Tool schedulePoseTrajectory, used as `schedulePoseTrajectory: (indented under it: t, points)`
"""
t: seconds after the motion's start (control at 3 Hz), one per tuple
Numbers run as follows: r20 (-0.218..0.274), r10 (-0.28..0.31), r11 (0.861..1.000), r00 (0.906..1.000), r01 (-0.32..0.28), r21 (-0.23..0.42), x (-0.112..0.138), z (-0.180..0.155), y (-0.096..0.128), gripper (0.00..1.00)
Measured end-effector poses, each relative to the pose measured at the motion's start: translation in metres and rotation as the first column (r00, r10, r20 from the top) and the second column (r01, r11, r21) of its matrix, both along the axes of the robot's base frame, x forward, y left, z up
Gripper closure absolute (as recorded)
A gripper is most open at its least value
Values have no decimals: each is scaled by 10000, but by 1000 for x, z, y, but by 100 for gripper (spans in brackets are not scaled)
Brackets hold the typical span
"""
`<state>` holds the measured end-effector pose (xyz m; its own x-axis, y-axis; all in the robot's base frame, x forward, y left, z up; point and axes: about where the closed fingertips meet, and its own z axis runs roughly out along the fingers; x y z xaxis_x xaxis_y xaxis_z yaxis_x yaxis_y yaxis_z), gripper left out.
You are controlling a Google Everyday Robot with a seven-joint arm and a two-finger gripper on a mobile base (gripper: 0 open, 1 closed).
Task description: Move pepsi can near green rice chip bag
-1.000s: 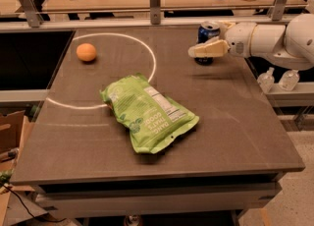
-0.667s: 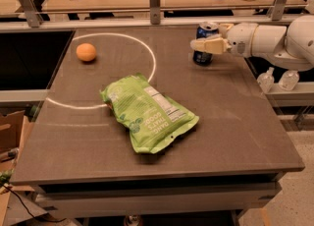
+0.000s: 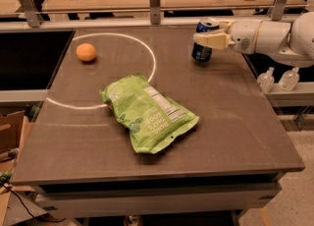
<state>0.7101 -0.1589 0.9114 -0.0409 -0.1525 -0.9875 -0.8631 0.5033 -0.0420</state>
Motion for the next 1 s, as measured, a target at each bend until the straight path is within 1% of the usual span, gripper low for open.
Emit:
schedulePoseTrajectory:
  t: [0.33,0.67,1.0]
  points:
    - [188,1155,9933,9931,-1154,-72,-39,21,8,100]
    - [42,2309,9702,9730,-2300,-763,-90,25,11,100]
    - [-246,3136,9419,9492,-3143,-1188,-135,21,17,100]
